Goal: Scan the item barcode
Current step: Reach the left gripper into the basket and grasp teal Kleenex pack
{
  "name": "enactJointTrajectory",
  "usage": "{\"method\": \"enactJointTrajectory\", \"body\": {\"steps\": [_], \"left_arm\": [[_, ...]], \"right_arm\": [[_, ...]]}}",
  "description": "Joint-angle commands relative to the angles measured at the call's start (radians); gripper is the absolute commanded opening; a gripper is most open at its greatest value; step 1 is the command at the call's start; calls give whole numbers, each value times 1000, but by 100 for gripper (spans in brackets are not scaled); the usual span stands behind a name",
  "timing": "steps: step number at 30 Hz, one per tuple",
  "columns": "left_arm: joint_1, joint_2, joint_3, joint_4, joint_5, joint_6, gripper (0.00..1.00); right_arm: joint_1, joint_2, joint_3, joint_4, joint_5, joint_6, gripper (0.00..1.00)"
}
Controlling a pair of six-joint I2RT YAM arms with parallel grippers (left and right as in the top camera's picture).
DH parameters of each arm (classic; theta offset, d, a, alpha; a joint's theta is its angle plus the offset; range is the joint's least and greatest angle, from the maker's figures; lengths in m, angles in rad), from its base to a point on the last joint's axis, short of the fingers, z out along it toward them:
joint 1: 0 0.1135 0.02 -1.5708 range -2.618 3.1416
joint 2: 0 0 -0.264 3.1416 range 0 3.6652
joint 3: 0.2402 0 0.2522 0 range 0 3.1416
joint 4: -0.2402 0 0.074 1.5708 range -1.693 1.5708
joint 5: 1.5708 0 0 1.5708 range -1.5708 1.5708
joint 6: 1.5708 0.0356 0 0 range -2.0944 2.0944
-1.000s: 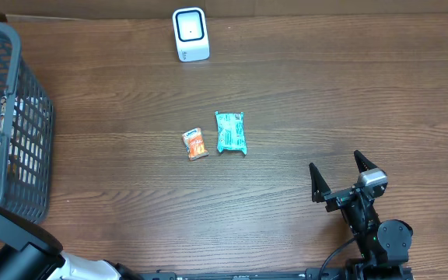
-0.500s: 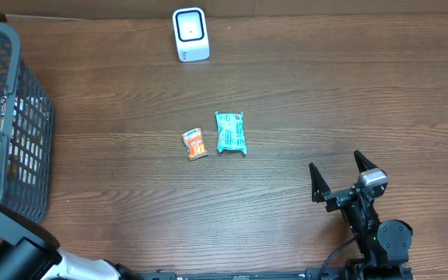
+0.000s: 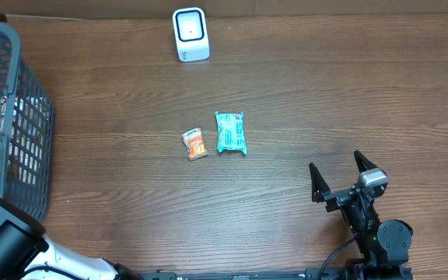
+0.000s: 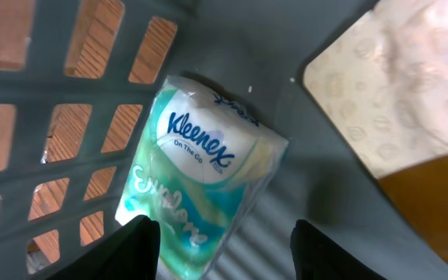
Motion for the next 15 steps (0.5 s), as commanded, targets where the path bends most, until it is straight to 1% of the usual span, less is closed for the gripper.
{"method": "enactJointTrajectory", "body": {"steps": [1, 6, 9, 11, 13, 15], "left_arm": [[6, 40, -5, 13, -33, 16, 57], [6, 76, -5, 26, -41, 15, 56], [6, 86, -5, 37, -40, 15, 51], [6, 86, -5, 45, -38, 14, 41], [6, 86, -5, 48, -37, 14, 28], [6, 86, -5, 48, -36, 14, 9]], "right_arm": [[0, -11, -11, 5, 7, -2, 100], [0, -11, -11, 5, 7, -2, 100], [0, -11, -11, 5, 7, -2, 100], [0, -11, -11, 5, 7, -2, 100], [0, -11, -11, 5, 7, -2, 100], [0, -11, -11, 5, 7, -2, 100]]}}
